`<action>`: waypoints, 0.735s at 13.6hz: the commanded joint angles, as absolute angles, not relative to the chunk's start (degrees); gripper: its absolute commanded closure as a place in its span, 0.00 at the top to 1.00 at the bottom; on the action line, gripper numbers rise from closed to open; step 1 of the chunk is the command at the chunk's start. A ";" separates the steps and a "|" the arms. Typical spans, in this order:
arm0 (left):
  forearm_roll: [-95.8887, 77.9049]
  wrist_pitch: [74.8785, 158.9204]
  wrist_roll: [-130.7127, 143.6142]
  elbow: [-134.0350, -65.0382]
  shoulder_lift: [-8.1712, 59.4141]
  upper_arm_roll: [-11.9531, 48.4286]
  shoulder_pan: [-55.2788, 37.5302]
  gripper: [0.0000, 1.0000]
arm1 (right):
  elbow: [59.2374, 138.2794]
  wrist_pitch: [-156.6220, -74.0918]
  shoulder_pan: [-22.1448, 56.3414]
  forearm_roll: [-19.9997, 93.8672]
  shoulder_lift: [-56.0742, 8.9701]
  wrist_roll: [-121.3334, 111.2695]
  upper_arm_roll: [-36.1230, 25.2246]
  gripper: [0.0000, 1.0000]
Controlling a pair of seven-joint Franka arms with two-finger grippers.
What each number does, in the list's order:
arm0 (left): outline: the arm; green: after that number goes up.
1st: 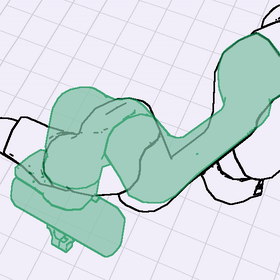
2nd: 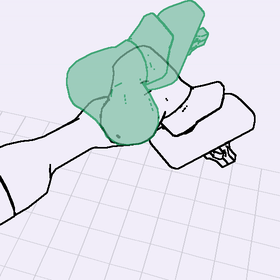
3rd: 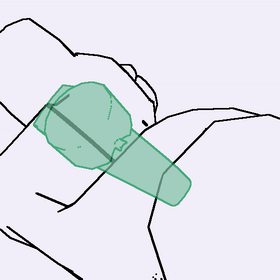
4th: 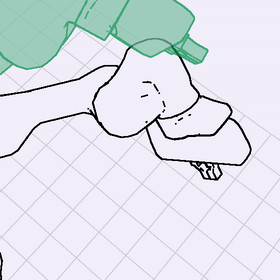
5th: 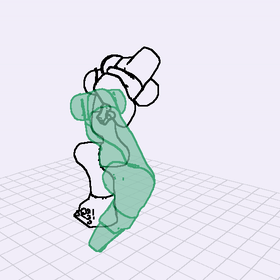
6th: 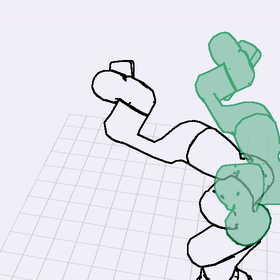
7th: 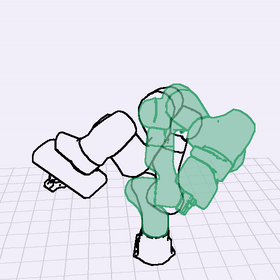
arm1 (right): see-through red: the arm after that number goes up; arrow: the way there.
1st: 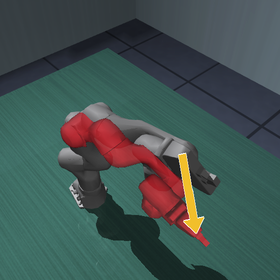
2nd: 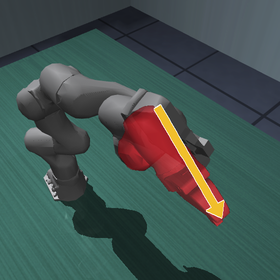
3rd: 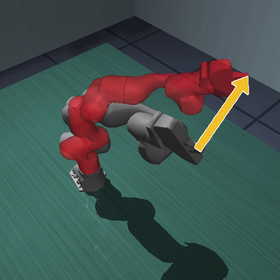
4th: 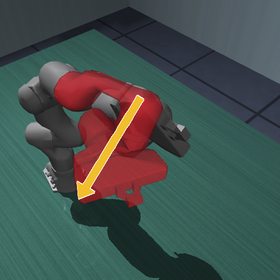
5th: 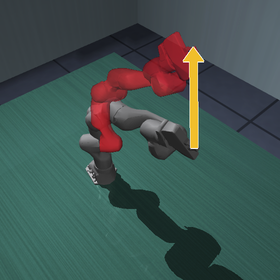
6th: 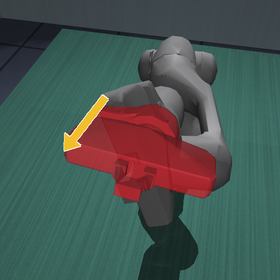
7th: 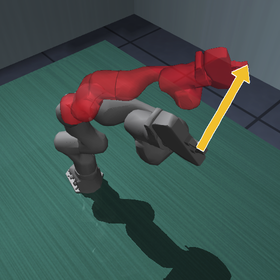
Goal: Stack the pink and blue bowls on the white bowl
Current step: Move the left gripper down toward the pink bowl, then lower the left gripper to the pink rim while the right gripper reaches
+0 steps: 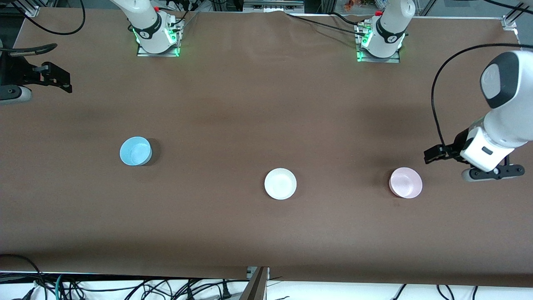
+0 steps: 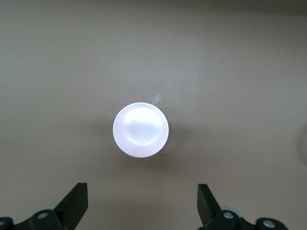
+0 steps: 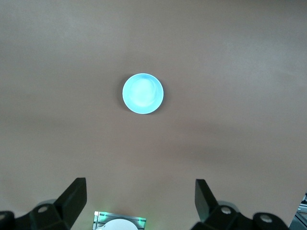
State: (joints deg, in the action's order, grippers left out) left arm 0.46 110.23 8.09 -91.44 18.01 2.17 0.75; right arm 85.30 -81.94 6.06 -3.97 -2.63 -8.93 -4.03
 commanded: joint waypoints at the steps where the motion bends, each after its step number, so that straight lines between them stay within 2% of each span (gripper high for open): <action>1: 0.79 114.85 7.47 -89.56 23.10 2.11 0.62 1.00 | 84.64 -81.74 5.45 -3.69 -2.81 -9.49 -3.69 1.00; 6: 6.15 119.70 7.47 -89.56 28.64 2.20 0.52 1.00 | 84.64 -81.74 5.45 -3.69 -2.81 -9.49 -3.60 1.00; 10: 6.24 126.72 7.38 -89.65 33.30 2.20 4.74 1.00 | 84.64 -81.65 5.45 -3.78 -2.81 -9.49 -3.60 1.00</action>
